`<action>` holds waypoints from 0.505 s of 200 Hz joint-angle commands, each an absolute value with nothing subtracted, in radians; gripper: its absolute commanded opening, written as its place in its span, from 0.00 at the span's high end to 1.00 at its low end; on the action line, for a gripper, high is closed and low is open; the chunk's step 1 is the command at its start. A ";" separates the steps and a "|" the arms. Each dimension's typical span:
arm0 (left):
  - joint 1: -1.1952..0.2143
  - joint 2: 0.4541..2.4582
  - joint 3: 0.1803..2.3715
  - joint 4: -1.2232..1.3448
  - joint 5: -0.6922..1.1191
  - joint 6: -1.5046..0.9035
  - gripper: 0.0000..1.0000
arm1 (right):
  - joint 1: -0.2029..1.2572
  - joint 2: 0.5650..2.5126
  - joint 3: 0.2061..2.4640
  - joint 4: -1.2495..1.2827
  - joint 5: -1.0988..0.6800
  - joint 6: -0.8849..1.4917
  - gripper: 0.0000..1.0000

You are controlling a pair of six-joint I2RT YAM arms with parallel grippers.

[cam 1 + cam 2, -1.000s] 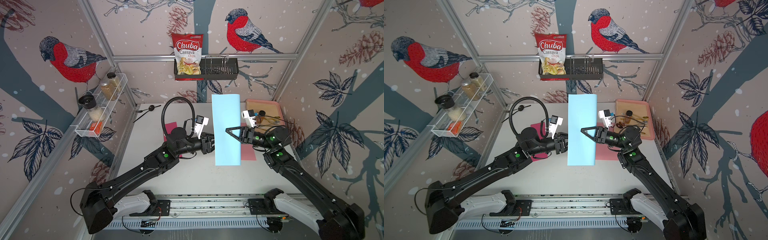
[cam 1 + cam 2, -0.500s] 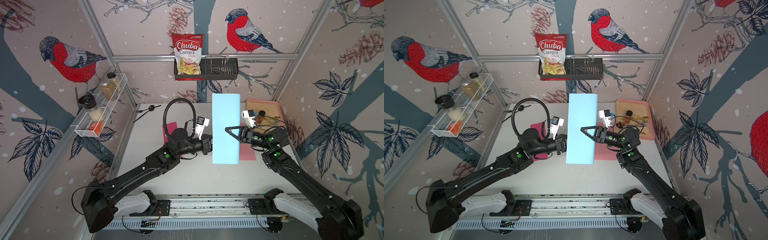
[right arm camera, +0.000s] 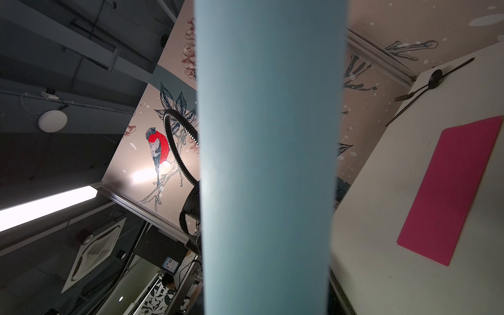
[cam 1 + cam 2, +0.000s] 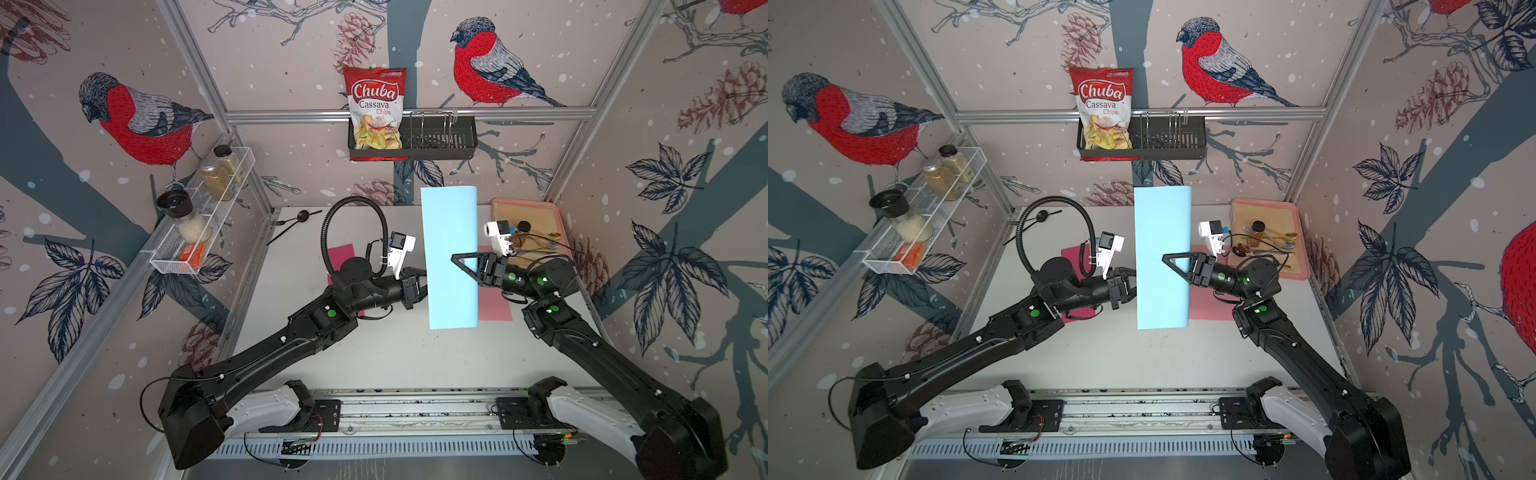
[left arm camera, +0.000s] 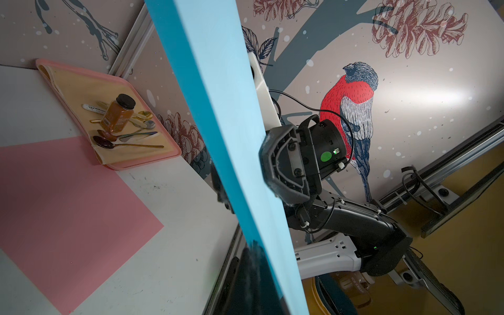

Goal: Fold the rectangular paper in half along the long edge
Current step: Fold the paper.

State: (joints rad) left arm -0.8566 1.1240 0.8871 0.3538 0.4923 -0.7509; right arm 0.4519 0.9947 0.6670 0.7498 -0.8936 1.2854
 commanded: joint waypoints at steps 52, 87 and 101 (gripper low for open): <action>-0.859 1.109 0.877 0.378 0.468 -0.739 1.00 | 0.424 0.932 0.675 0.688 -0.826 1.226 0.50; -0.859 1.112 0.867 0.398 0.475 -0.750 1.00 | 0.421 0.915 0.689 0.627 -0.809 1.188 0.48; -0.859 1.112 0.865 0.404 0.475 -0.755 1.00 | 0.420 0.910 0.691 0.624 -0.798 1.184 0.49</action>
